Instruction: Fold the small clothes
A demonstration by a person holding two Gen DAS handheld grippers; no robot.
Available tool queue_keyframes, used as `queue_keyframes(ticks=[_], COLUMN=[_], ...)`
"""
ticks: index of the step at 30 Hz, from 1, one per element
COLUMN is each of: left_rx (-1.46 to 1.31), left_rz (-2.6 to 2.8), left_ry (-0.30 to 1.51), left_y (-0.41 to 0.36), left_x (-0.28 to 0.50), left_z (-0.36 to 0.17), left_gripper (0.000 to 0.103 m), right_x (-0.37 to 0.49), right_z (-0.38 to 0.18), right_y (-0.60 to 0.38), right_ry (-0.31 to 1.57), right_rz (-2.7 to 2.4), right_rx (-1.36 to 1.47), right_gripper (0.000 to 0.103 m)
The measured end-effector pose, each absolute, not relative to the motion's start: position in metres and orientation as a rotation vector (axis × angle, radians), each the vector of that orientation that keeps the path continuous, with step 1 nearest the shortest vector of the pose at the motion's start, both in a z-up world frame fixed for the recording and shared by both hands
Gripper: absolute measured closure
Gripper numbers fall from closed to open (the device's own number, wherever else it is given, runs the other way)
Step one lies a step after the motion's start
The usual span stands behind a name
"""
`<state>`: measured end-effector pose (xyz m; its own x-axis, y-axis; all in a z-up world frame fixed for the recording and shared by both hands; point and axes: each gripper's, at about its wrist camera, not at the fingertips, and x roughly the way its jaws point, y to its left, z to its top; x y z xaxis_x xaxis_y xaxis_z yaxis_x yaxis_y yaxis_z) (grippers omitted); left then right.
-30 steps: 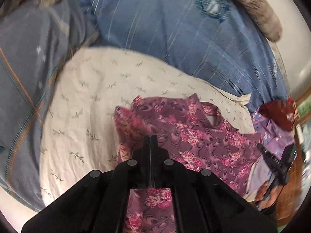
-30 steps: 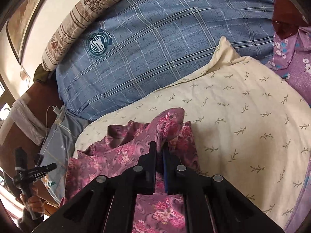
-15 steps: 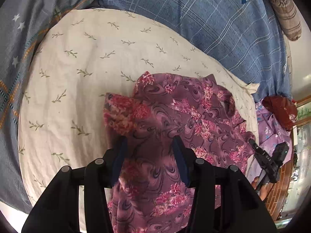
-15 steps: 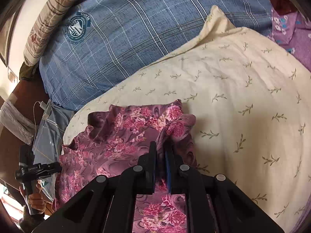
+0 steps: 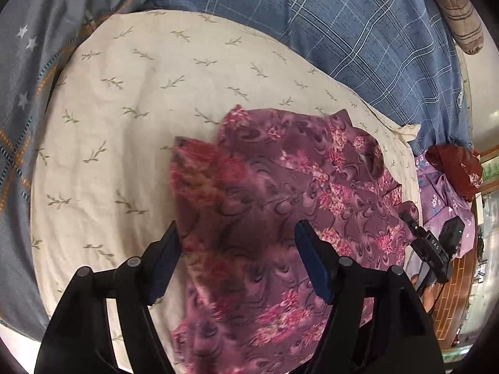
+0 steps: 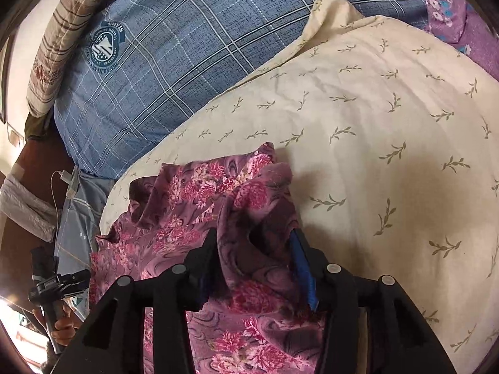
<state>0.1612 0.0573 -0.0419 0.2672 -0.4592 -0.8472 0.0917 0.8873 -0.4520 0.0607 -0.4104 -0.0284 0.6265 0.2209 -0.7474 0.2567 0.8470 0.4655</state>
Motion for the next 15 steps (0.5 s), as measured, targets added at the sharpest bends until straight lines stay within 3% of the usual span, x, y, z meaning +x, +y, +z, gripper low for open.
queue_keyframes(ticks=[1,2,10,15], left_rx=[-0.334,-0.329,-0.284,-0.272], left_rz=[-0.377,-0.378,-0.395,-0.373], left_ry=[1.244,1.245,0.990,0.966], left_y=[0.054,0.051,0.058,0.047], left_x=[0.160,0.157,0.119,0.154], left_z=[-0.039,-0.037,0.039,0.053], left_gripper=[0.086,0.099,0.100,0.100], right_x=[0.061,0.060,0.030,0.050], right_z=[-0.026,-0.023,0.046,0.074], right_y=[-0.408,-0.405,-0.377,-0.388], right_ry=[0.907,0.905,0.759,0.685], right_rz=[-0.027,-0.026,0.046,0.052], right_rx=[0.553,0.520,0.406,0.446], right_gripper=[0.079,0.099,0.099,0.099])
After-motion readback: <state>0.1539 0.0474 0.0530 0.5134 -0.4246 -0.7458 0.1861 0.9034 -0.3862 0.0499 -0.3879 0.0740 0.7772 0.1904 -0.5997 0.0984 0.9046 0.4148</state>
